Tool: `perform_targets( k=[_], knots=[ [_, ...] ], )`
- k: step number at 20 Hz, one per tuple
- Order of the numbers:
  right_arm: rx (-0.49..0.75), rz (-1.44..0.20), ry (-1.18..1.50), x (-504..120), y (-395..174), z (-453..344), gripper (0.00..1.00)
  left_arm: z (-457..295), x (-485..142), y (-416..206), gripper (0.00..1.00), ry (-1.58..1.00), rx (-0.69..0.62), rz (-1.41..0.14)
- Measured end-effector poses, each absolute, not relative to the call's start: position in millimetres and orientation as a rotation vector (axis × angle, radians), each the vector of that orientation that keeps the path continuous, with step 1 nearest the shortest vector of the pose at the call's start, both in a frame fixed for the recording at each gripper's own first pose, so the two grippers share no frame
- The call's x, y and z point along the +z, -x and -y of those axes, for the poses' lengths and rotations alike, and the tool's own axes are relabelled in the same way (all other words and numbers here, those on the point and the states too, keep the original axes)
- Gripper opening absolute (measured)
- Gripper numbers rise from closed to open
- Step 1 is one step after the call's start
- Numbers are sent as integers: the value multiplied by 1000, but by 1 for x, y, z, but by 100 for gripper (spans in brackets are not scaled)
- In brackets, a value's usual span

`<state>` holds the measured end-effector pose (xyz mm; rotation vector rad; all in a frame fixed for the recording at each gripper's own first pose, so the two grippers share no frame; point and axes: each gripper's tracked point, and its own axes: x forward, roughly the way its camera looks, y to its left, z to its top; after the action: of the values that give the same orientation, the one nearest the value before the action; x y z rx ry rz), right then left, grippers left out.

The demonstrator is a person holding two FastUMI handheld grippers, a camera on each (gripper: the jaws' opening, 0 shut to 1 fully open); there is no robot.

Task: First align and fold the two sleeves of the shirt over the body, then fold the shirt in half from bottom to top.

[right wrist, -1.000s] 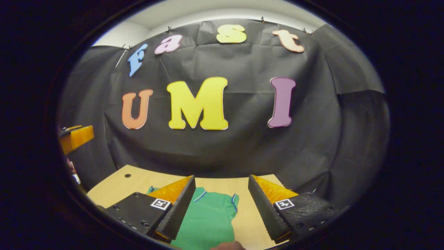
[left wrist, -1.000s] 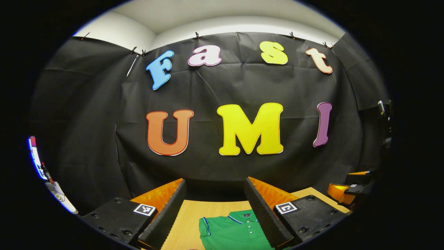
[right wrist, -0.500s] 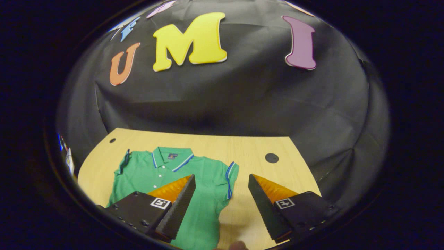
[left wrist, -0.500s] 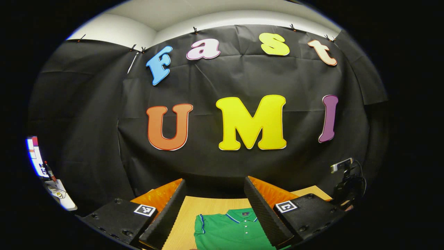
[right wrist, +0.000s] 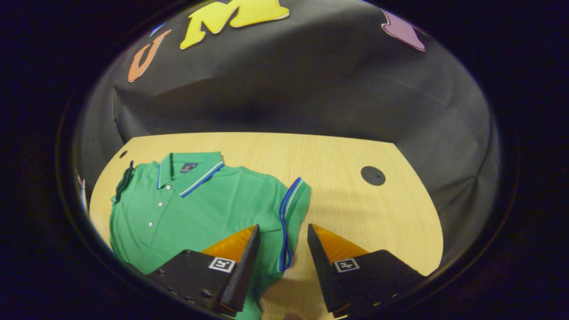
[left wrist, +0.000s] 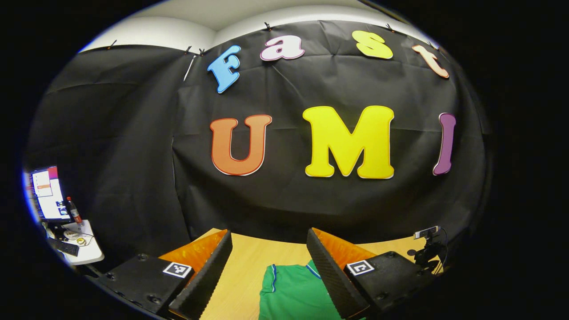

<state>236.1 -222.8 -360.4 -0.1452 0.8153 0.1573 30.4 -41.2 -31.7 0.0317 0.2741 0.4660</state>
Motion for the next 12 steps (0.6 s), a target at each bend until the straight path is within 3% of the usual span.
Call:
perform_targets(
  k=[1,3,6,12],
  knots=[
    [140,-830,145,-365,-236,227,56,40,-33,-31,100,-36,471,-279],
    [117,-824,107,-362,-239,229,10,41,-32,-31,100,-49,472,-286],
    [123,-841,34,-355,-237,229,0,47,-32,-35,100,-58,456,-289],
    [155,-770,-44,-304,-229,198,0,50,-23,-24,100,-58,454,-279]
  ],
)
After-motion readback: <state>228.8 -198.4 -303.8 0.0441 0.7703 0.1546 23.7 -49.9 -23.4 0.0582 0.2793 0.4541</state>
